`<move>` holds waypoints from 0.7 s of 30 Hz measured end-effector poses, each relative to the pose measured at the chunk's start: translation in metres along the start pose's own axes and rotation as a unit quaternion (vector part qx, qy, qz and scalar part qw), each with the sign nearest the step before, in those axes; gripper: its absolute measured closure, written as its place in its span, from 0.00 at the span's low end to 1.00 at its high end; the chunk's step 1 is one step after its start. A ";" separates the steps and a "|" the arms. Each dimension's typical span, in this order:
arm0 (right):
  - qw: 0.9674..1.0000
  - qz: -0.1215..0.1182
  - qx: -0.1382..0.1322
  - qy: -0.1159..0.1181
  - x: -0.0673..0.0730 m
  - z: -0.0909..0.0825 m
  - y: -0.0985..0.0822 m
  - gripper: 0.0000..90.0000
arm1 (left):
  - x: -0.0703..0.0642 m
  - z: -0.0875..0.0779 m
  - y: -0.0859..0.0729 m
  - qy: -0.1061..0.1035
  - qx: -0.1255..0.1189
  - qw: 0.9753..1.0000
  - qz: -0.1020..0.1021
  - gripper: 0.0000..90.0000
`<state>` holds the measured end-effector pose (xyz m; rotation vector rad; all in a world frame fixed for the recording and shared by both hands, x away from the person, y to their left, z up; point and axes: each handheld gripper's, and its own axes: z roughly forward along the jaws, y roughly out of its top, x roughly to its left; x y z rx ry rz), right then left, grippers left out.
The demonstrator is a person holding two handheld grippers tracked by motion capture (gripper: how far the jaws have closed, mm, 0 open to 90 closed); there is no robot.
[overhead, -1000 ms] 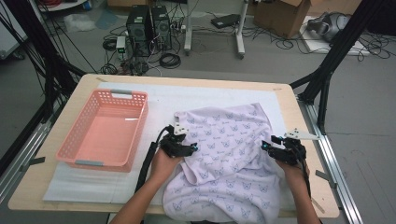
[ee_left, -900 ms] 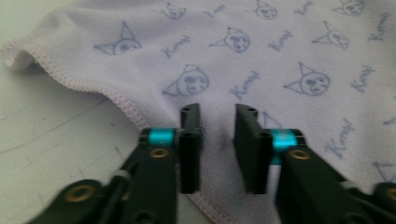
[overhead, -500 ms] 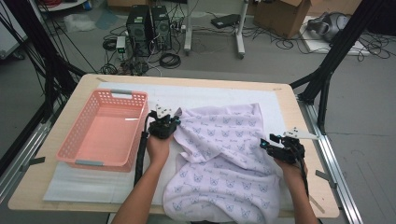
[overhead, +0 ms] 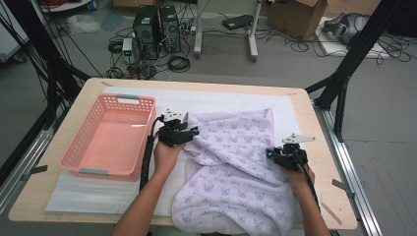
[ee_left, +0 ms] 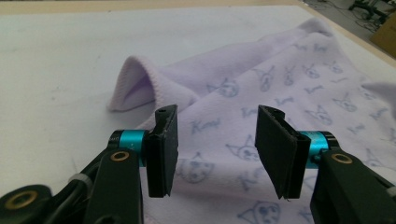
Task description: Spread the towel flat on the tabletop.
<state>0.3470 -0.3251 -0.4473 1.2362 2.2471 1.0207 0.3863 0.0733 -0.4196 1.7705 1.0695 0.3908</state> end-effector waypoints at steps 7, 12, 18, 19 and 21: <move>0.993 0.034 -0.013 -0.112 -0.026 0.016 0.020 0.96 | -0.015 -0.004 -0.001 -0.043 0.028 0.998 0.029 0.58; 0.979 0.086 -0.034 -0.180 -0.046 0.017 0.023 0.96 | -0.015 -0.006 -0.011 -0.042 0.031 0.998 0.026 0.57; 0.986 0.109 -0.038 -0.123 -0.047 0.009 0.020 0.73 | -0.014 -0.001 -0.027 -0.045 0.060 0.997 0.015 0.51; 0.986 0.108 -0.046 -0.120 -0.045 0.007 0.019 0.72 | -0.015 0.001 -0.029 -0.044 0.070 0.996 0.017 0.50; 0.987 0.101 -0.054 -0.112 -0.040 -0.001 0.018 0.71 | -0.018 0.005 -0.032 -0.041 0.085 0.995 0.030 0.48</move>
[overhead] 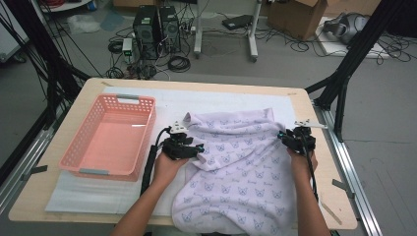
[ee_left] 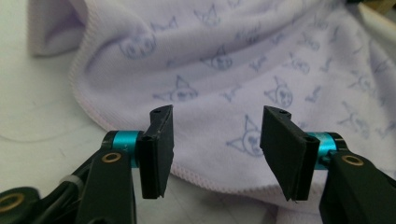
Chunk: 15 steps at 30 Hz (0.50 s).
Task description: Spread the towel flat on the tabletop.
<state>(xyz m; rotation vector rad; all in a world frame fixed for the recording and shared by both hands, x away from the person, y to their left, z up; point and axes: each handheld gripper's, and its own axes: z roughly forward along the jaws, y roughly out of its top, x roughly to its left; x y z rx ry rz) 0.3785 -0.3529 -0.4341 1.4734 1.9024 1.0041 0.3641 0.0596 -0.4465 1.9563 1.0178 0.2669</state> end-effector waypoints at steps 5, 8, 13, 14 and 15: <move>0.999 -0.028 -0.012 0.029 0.008 -0.020 -0.009 0.70 | -0.007 0.007 -0.002 -0.004 0.005 0.999 0.036 0.51; 0.998 -0.037 -0.018 0.043 0.012 -0.031 -0.016 0.70 | -0.007 0.007 -0.003 -0.003 0.005 0.999 0.038 0.73; 0.997 -0.045 -0.023 0.064 0.016 -0.040 -0.023 0.70 | 0.000 0.008 0.004 0.022 0.001 0.999 0.037 0.97; 0.996 -0.044 -0.023 0.069 0.016 -0.040 -0.024 0.70 | 0.004 0.006 0.007 0.033 -0.011 0.999 0.024 0.98; 0.996 -0.042 -0.022 0.075 0.016 -0.040 -0.024 0.70 | 0.007 0.006 0.009 0.042 -0.020 0.999 0.017 0.98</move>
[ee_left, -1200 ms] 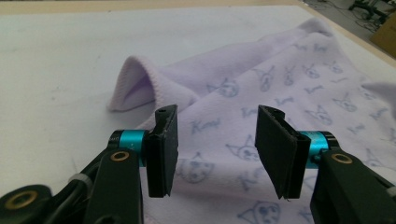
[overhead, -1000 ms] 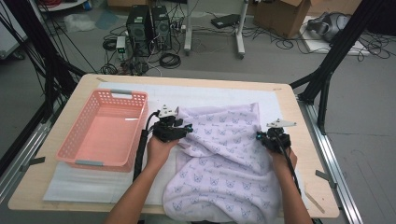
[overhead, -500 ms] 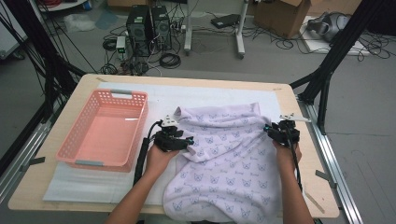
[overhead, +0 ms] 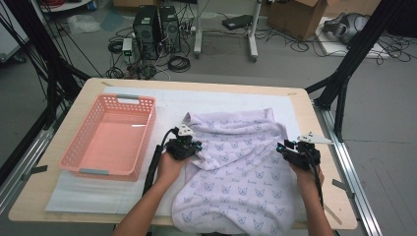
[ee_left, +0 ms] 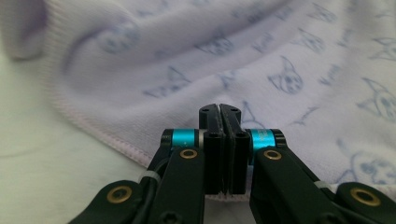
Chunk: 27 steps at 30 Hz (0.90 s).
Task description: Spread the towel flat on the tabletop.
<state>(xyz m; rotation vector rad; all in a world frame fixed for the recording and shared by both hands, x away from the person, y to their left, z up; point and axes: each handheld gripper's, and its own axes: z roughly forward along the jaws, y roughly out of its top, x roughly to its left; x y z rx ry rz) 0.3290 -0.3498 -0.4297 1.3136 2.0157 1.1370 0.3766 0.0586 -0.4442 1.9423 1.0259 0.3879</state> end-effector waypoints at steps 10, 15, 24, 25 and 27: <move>1.000 -0.005 0.000 0.017 0.001 0.002 -0.001 0.70 | 0.030 0.005 0.012 0.070 -0.062 0.993 -0.071 0.98; 1.000 -0.004 0.001 0.024 0.000 0.001 -0.002 0.69 | 0.023 0.004 0.013 0.029 -0.060 0.994 -0.091 0.59; 0.999 -0.016 0.013 0.043 -0.001 -0.003 -0.008 0.67 | 0.000 -0.024 0.013 -0.011 -0.077 0.996 -0.043 0.49; 0.999 -0.015 0.013 0.044 -0.001 -0.003 -0.008 0.67 | -0.002 -0.027 0.010 -0.023 -0.076 0.996 -0.035 0.49; 0.999 -0.016 0.023 0.043 -0.002 -0.003 -0.011 0.66 | -0.005 -0.029 0.006 -0.029 -0.065 0.997 -0.024 0.50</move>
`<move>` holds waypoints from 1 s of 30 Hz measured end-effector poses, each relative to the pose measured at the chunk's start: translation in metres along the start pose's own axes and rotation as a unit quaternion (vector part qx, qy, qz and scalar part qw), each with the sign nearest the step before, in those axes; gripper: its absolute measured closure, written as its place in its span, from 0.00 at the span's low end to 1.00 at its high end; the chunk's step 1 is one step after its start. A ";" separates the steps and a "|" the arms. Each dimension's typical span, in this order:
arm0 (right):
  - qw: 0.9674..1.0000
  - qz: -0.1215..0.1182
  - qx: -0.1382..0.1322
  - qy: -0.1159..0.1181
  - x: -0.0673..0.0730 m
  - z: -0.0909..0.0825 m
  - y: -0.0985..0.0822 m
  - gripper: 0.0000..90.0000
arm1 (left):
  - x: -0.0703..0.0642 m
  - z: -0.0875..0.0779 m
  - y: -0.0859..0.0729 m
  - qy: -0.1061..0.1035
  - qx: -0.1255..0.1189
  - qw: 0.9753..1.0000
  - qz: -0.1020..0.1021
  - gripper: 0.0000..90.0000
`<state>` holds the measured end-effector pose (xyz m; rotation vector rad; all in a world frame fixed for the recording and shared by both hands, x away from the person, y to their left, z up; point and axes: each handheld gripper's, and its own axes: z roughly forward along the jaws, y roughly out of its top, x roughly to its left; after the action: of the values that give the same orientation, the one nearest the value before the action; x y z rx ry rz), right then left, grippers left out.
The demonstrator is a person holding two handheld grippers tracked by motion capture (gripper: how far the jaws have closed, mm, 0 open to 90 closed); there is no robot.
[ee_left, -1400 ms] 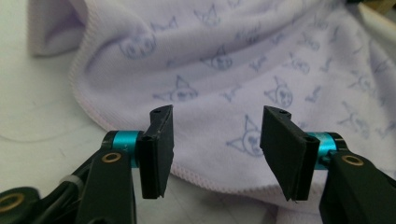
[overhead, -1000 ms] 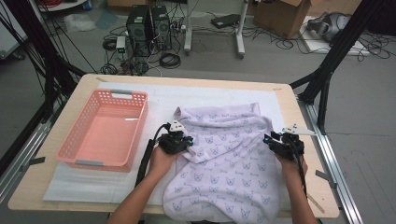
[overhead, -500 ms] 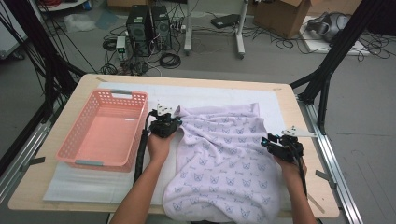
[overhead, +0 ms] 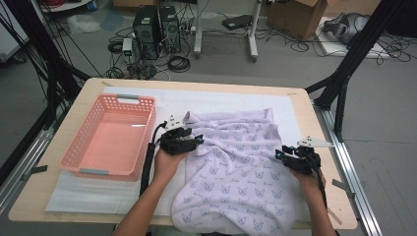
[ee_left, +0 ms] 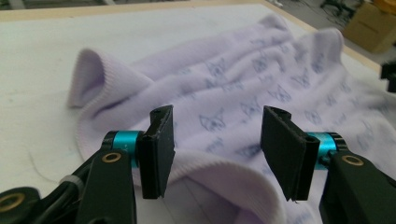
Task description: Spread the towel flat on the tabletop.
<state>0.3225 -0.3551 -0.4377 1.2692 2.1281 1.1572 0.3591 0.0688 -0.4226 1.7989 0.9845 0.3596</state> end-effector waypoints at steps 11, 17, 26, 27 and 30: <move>0.999 -0.018 0.036 0.006 0.009 0.009 -0.003 0.60 | -0.007 0.003 -0.027 0.012 0.073 0.997 0.029 0.46; 0.998 -0.034 0.053 -0.008 0.017 0.015 -0.004 0.60 | 0.000 0.007 -0.028 0.023 0.067 0.997 0.017 0.89; 0.998 -0.031 0.043 -0.015 0.021 0.020 -0.002 0.62 | 0.031 0.009 -0.013 0.098 0.020 0.995 -0.026 0.93; 0.998 -0.032 0.044 -0.016 0.021 0.021 -0.001 0.62 | 0.032 0.011 -0.012 0.099 0.019 0.994 -0.030 0.93; 0.998 -0.030 0.044 -0.019 0.020 0.023 0.000 0.64 | 0.035 0.017 -0.008 0.107 0.014 0.994 -0.034 0.93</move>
<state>0.3281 -0.3274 -0.4496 1.2474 2.1953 1.0164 0.3874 0.0859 -0.4436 1.7730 1.2023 0.5060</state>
